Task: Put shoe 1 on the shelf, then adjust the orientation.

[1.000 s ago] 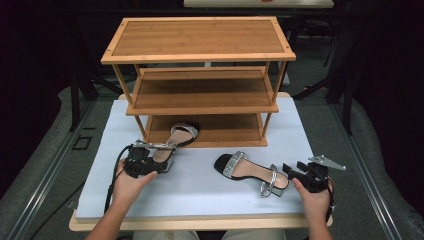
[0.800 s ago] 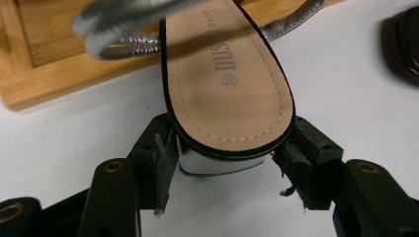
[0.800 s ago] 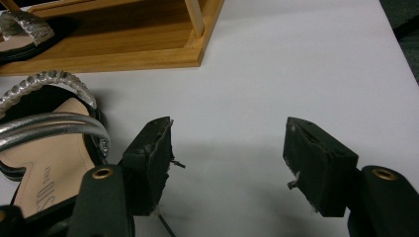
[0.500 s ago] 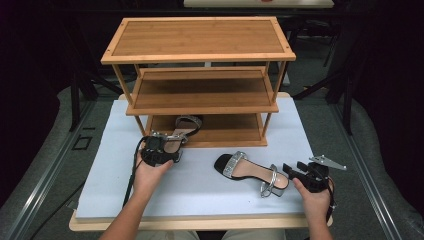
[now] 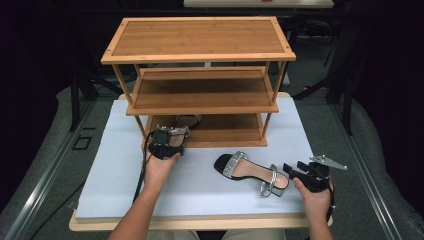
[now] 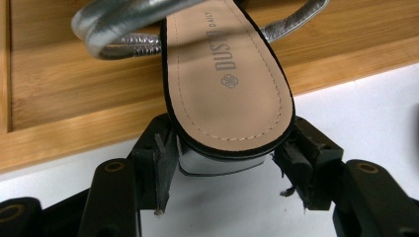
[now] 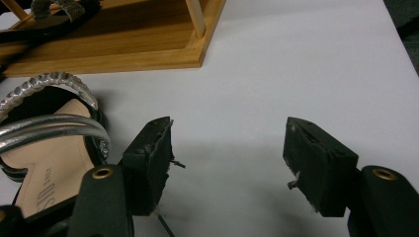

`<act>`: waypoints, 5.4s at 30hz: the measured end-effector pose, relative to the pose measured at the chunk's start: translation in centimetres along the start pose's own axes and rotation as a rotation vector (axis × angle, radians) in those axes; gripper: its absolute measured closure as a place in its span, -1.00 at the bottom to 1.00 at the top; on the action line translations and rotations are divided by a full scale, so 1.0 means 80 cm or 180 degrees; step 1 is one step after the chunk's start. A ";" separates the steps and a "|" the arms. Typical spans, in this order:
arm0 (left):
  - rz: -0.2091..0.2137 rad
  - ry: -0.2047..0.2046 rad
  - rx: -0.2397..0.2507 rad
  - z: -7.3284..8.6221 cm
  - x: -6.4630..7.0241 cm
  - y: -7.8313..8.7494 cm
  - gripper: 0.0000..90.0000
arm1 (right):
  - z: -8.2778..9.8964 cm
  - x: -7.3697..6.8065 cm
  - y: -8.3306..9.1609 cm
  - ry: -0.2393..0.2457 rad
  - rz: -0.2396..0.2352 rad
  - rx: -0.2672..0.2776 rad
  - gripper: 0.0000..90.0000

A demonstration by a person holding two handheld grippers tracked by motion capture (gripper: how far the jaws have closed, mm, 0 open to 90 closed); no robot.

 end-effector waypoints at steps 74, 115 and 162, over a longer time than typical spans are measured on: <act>0.0621 -0.0327 0.0135 0.097 -0.062 0.071 0.14 | -0.022 -0.035 0.022 0.0405 -0.0119 0.0083 -0.23; 0.0572 -0.0234 0.0175 0.097 -0.065 0.068 0.00 | -0.026 -0.088 0.000 0.1649 -0.0322 -0.1361 0.79; 0.0569 -0.0215 0.0156 0.100 -0.069 0.064 -0.02 | -0.043 -0.105 -0.023 0.2521 -0.0697 -0.2109 -0.06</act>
Point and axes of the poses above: each handheld gripper's, and its own axes: y roughly backward along the jaws, z roughly out of its underside, x roughly to its right, the point moved 10 cm from there along -y, roughly forward along the jaws, and after that the axes turned 1 degree about -z, right-handed, at the moved point
